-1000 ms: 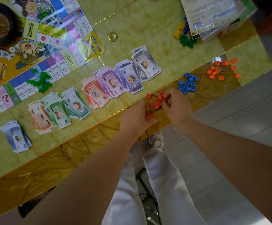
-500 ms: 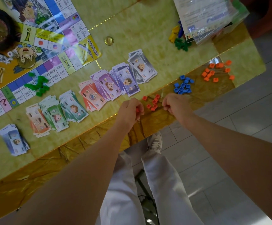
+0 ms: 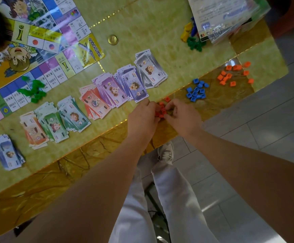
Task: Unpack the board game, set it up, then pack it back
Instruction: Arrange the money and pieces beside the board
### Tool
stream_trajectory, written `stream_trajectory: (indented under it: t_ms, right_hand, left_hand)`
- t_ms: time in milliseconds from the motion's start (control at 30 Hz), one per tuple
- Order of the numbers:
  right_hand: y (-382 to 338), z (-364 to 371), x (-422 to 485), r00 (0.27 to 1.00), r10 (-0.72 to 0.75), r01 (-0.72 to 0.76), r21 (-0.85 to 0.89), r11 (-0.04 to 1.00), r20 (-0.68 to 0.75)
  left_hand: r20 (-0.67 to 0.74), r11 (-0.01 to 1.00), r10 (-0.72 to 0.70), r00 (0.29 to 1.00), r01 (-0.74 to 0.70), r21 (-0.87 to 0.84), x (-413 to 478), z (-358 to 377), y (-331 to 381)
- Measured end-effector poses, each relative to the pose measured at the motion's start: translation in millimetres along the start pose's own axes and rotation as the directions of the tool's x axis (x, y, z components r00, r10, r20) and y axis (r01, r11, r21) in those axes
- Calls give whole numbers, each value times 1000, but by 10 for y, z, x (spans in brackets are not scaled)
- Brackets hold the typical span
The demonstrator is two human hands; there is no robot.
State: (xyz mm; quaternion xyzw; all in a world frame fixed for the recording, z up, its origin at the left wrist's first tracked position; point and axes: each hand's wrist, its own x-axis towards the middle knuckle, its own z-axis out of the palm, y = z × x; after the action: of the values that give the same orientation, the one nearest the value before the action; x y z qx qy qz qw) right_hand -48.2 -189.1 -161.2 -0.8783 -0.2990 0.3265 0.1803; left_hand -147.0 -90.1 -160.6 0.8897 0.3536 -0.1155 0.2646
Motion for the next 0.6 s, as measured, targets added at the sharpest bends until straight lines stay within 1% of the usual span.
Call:
stream_trajectory:
  t_ms: [200, 267, 333, 400, 467, 600]
  right_hand:
    - [-4, -23, 36, 1000, 8, -8, 13, 1000, -8]
    - [-12, -29, 29, 1000, 19, -19, 28, 999, 8]
    - [-19, -24, 13, 999, 18, -19, 29, 999, 34]
    - [-38, -9, 3, 999, 4, -5, 21, 1000, 41]
    - [-58, 15, 8, 999, -12, 12, 0, 1000, 35]
    - [-104, 47, 31, 1000, -27, 28, -46, 999, 13]
  left_hand:
    - [-50, 991, -19, 999, 12, -131, -34, -60, -44]
    - [-49, 973, -57, 997, 44, -227, -50, -65, -56]
    - [-38, 909, -146, 989, 119, -399, -73, -77, -58]
    - [-2, 812, -246, 969, 205, -546, -98, -103, -63]
    - [30, 743, -305, 952, 257, -618, -107, -124, -81]
    - [59, 649, -367, 928, 301, -699, -51, -134, -126]
